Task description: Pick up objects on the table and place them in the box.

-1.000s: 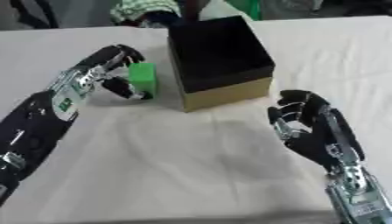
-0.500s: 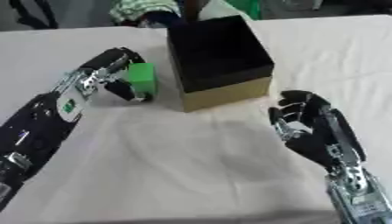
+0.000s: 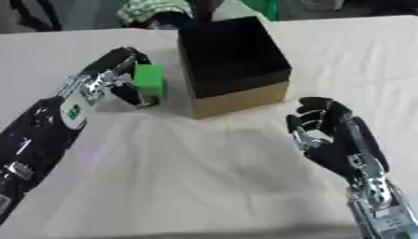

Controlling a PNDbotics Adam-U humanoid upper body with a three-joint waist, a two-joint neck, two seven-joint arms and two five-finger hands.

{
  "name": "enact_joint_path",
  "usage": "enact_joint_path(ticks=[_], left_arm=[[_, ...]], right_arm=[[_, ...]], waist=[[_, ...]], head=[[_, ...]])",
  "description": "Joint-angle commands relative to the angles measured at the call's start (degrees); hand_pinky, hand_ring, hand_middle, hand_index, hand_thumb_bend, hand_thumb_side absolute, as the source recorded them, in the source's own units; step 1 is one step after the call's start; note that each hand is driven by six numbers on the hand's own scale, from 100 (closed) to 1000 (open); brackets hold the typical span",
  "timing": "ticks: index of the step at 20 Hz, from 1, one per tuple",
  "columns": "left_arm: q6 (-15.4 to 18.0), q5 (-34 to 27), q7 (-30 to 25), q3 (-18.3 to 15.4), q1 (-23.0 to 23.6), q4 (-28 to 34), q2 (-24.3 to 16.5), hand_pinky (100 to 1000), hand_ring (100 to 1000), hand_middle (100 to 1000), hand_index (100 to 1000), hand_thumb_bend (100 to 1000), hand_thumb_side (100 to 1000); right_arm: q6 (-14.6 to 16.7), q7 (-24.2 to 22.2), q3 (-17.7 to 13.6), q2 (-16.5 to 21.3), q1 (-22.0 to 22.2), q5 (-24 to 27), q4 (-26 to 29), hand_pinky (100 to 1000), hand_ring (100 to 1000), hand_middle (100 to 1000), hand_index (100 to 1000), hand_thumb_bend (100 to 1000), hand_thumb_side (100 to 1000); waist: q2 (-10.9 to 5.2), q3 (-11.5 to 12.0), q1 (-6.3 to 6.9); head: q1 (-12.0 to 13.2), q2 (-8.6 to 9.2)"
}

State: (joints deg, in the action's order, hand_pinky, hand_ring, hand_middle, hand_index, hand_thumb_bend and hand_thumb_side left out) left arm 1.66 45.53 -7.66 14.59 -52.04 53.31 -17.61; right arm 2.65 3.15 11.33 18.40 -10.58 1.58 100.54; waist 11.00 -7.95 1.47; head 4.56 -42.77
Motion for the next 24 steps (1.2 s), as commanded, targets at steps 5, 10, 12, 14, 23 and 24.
enact_joint_path(ticks=[5, 10, 12, 14, 23, 24], left_arm=[[-0.7, -2.2, -0.4, 0.4, -2.9, 5.7, -4.0, 609, 431, 341, 523, 463, 100], [-2.4, -3.2, 1.0, -0.3, -5.7, 8.0, -3.8, 602, 424, 334, 518, 467, 100], [-2.8, -3.1, 2.1, -0.6, -6.8, 8.2, -2.9, 601, 426, 335, 519, 462, 100], [-2.8, -2.9, 3.2, -0.8, -7.8, 8.2, -1.7, 600, 429, 339, 522, 461, 100], [-0.5, 1.5, 7.9, -1.4, -10.4, 3.7, 4.6, 613, 450, 362, 543, 478, 100], [-0.2, 2.2, 8.3, -1.6, -10.6, 3.0, 5.4, 623, 467, 384, 561, 492, 100]], right_arm=[[0.2, -0.2, -0.2, 0.7, -0.3, 0.0, 0.5, 572, 606, 606, 746, 284, 276], [0.2, -0.5, 0.2, 0.8, -0.2, 0.1, 0.4, 572, 606, 606, 746, 284, 275], [0.2, -0.8, 0.5, 0.8, -0.5, 0.1, 0.4, 572, 606, 606, 746, 284, 274], [0.1, -1.1, 0.8, 0.8, -0.6, 0.2, 0.5, 572, 606, 606, 746, 284, 275], [0.1, -2.4, 2.1, 0.7, -1.8, 0.5, 0.6, 571, 606, 605, 746, 285, 276], [0.0, -2.6, 2.2, 0.7, -1.9, 0.6, 0.6, 571, 606, 605, 746, 285, 276]], waist=[[-1.26, -0.1, 0.10], [-1.52, -0.8, 0.21], [-1.48, -1.5, 0.25], [-1.45, -2.2, 0.29], [-0.95, -4.7, 0.55], [-0.89, -5.0, 0.62]], head=[[-0.4, 0.22], [0.0, 0.65], [0.4, 0.98], [0.8, 1.33], [2.0, 2.91], [2.2, 3.03]])
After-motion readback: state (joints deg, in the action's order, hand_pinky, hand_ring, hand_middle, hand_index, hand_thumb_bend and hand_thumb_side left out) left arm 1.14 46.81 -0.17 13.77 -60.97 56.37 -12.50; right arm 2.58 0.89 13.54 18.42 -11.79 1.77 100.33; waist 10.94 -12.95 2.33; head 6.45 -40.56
